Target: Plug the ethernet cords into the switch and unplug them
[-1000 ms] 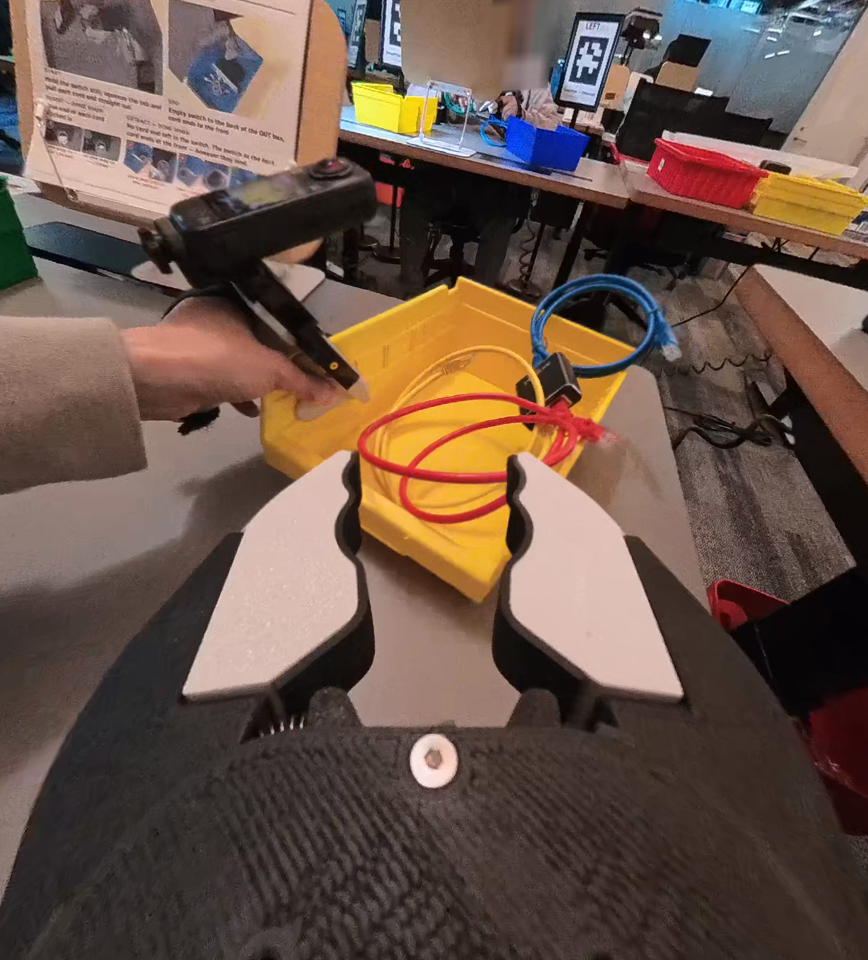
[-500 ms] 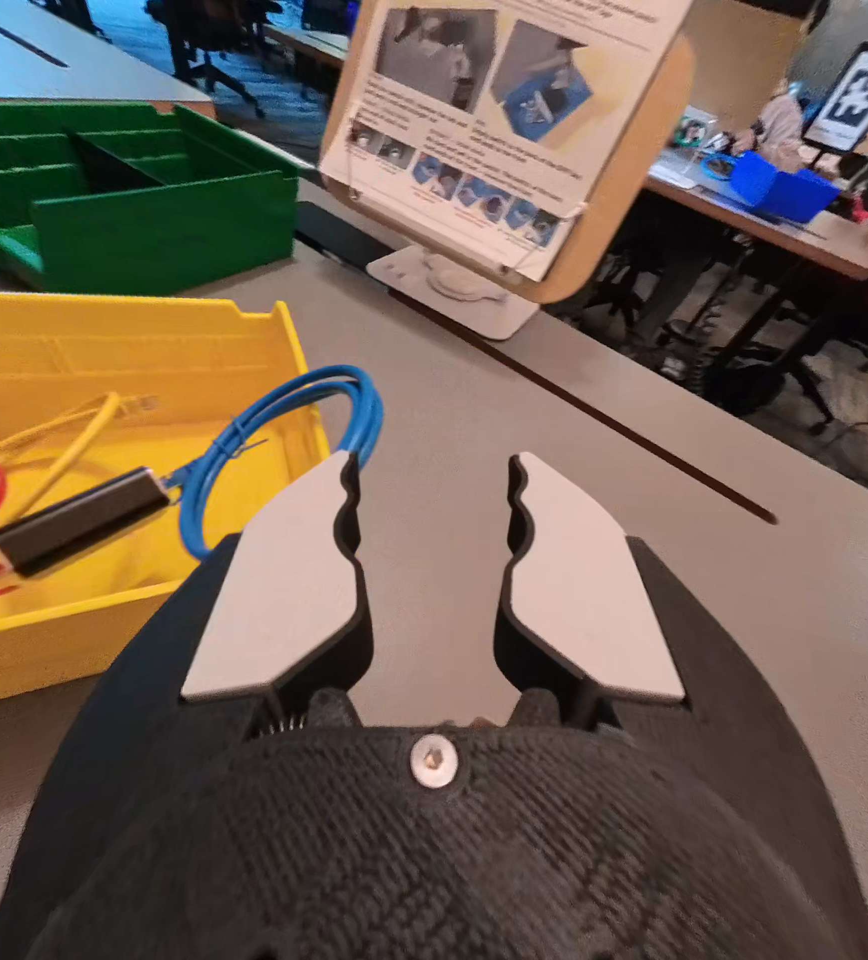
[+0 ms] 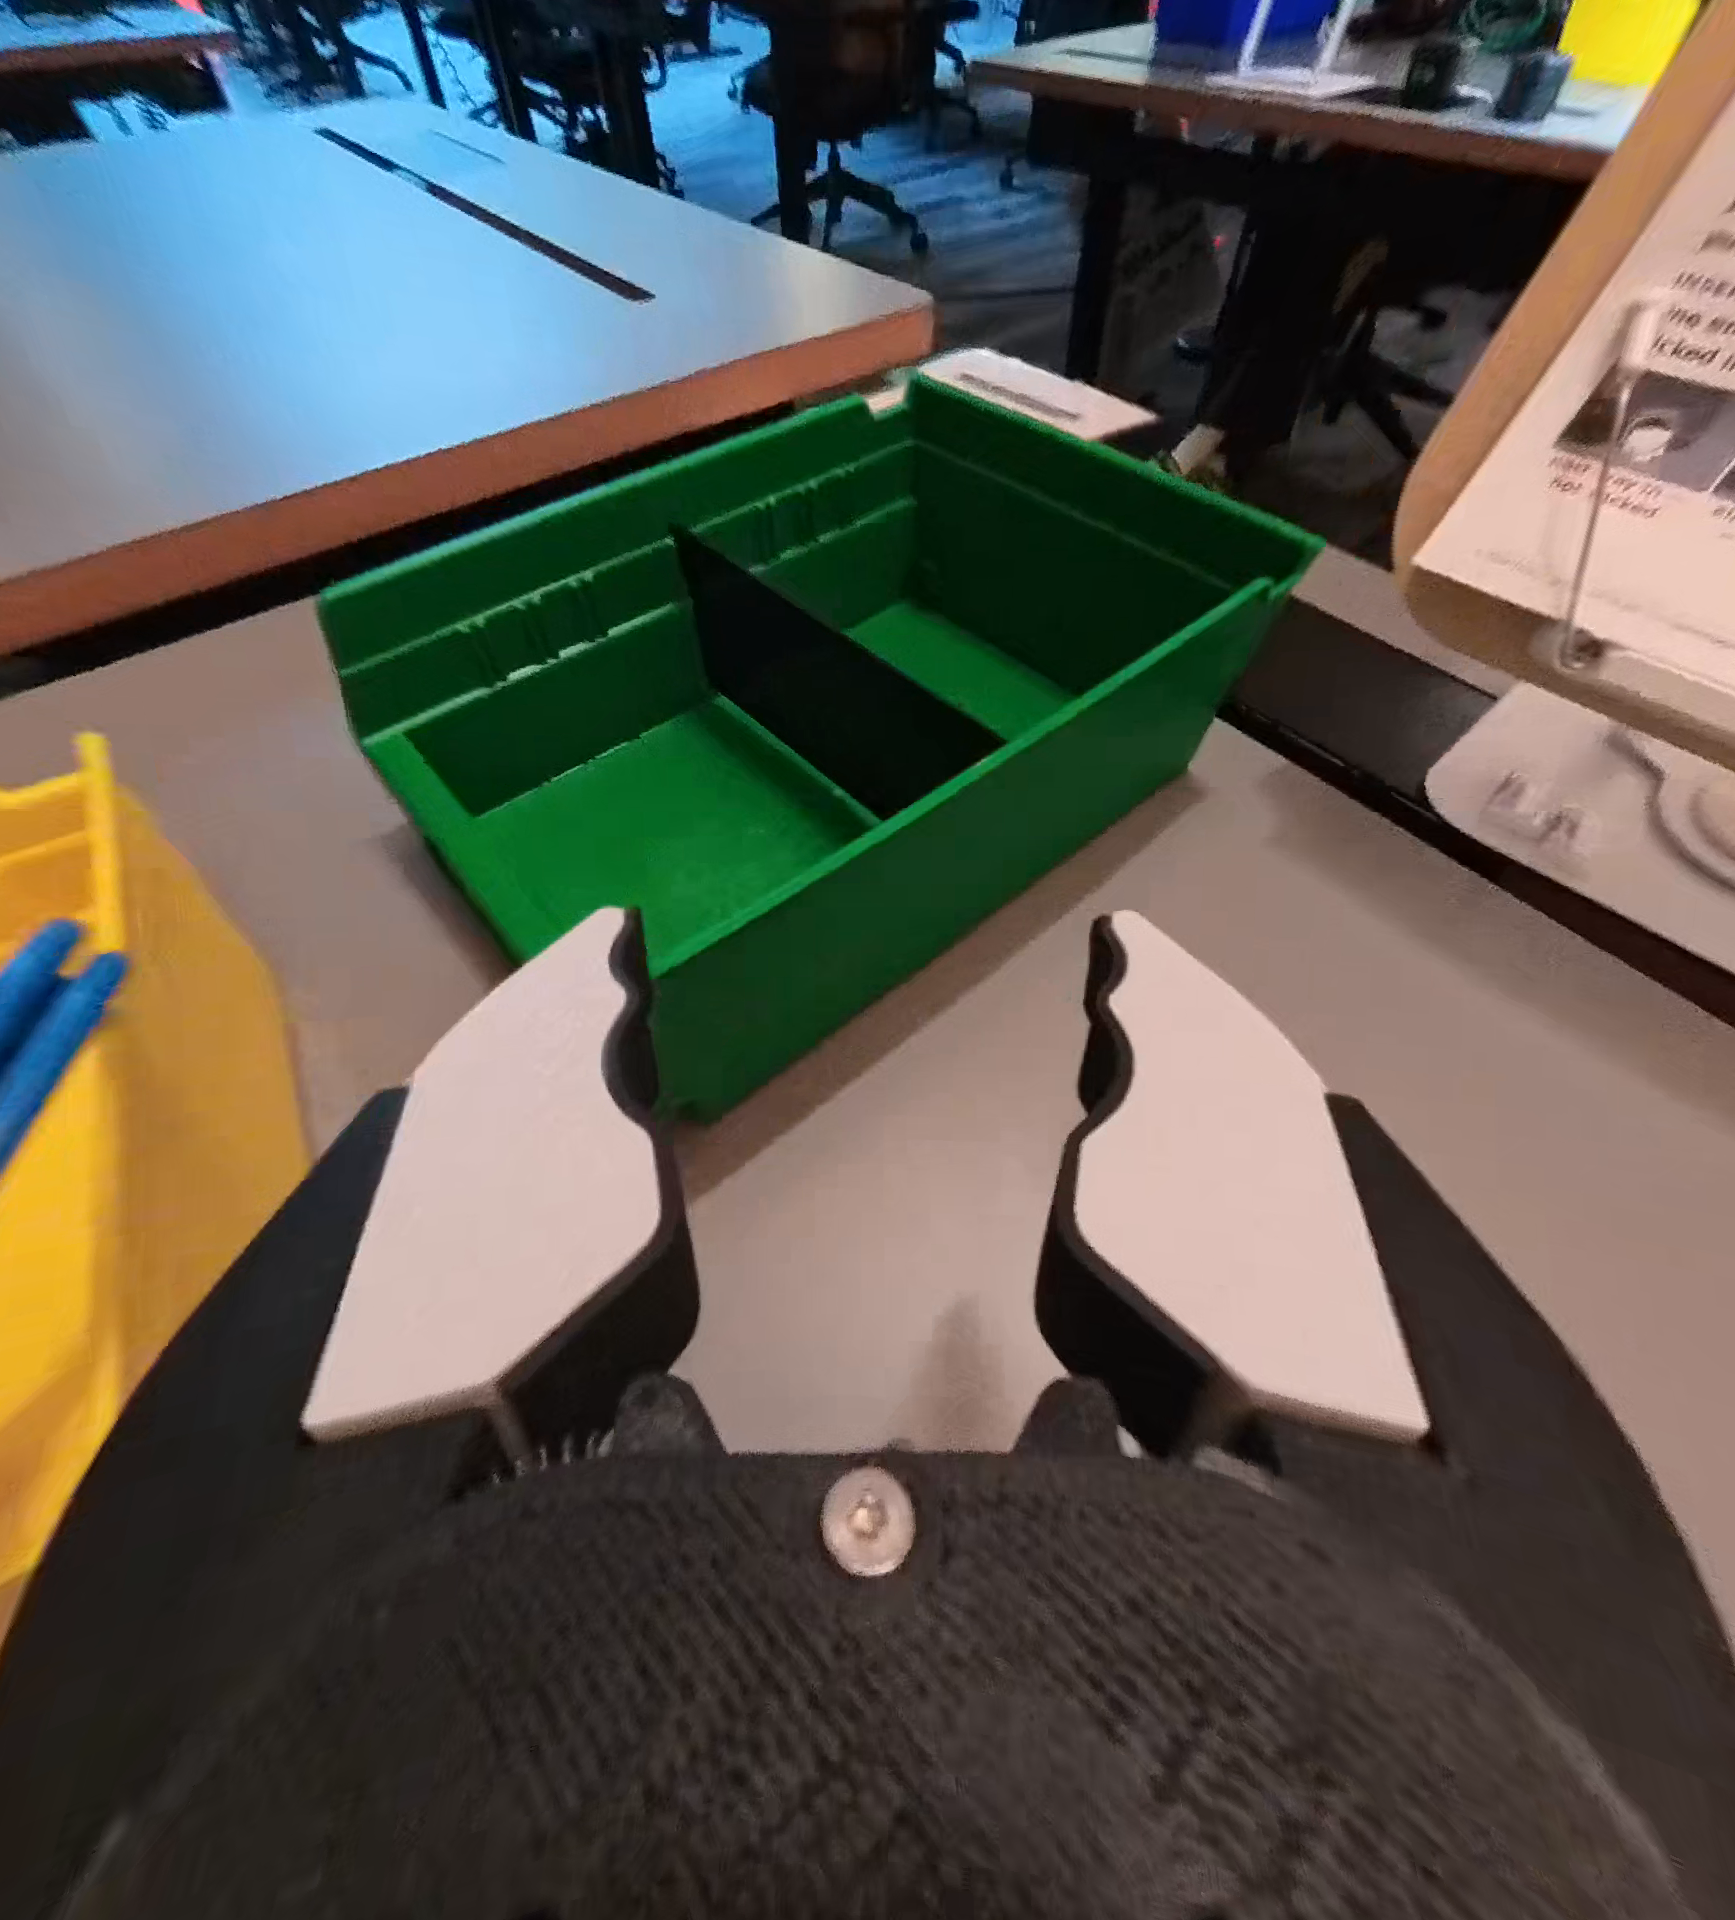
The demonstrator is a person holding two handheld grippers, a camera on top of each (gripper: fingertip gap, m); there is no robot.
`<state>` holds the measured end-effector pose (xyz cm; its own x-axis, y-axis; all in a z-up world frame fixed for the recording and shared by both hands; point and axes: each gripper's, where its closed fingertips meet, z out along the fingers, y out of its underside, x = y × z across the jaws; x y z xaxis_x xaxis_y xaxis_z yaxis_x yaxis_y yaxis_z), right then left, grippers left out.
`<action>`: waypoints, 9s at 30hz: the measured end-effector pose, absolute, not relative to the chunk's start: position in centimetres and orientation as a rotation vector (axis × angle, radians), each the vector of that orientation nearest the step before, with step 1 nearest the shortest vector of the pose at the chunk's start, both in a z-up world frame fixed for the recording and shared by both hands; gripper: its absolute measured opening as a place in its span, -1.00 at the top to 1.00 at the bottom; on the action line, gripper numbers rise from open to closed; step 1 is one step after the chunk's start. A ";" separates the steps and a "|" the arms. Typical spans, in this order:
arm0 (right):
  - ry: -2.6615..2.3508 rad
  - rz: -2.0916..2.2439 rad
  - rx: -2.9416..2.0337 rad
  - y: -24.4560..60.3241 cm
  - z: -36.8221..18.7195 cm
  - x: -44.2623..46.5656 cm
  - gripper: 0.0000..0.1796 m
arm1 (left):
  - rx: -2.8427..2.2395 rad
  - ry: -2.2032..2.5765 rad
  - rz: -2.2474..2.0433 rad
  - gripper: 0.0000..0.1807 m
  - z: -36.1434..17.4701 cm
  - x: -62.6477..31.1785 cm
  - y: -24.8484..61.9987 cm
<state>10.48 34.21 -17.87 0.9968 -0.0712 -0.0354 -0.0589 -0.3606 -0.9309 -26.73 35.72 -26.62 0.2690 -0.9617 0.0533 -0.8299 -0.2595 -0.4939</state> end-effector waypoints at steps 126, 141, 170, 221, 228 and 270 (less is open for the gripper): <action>0.052 -0.180 -1.575 2.0 -8.9 19.4 0.14 | -0.716 2.067 -1.512 0.31 0.0 9.7 24.3; -0.180 -0.217 -1.528 6.5 -8.1 11.3 0.55 | -0.479 1.732 -2.268 0.31 -3.6 10.3 6.3; -0.569 -0.588 -1.894 0.8 -12.7 16.0 0.82 | -1.512 1.640 -0.863 0.48 -13.1 9.0 32.2; -0.763 -0.414 -1.655 1.9 -11.4 11.0 0.83 | -0.669 2.194 -1.829 0.28 -16.9 9.0 3.2; -0.752 -0.406 -1.641 1.8 -11.3 11.1 0.83 | -0.695 1.984 -2.191 0.30 -14.6 8.8 3.6; -0.633 -0.369 -1.526 1.7 -10.2 12.4 0.84 | -0.655 1.808 -1.730 0.21 -14.3 11.4 2.5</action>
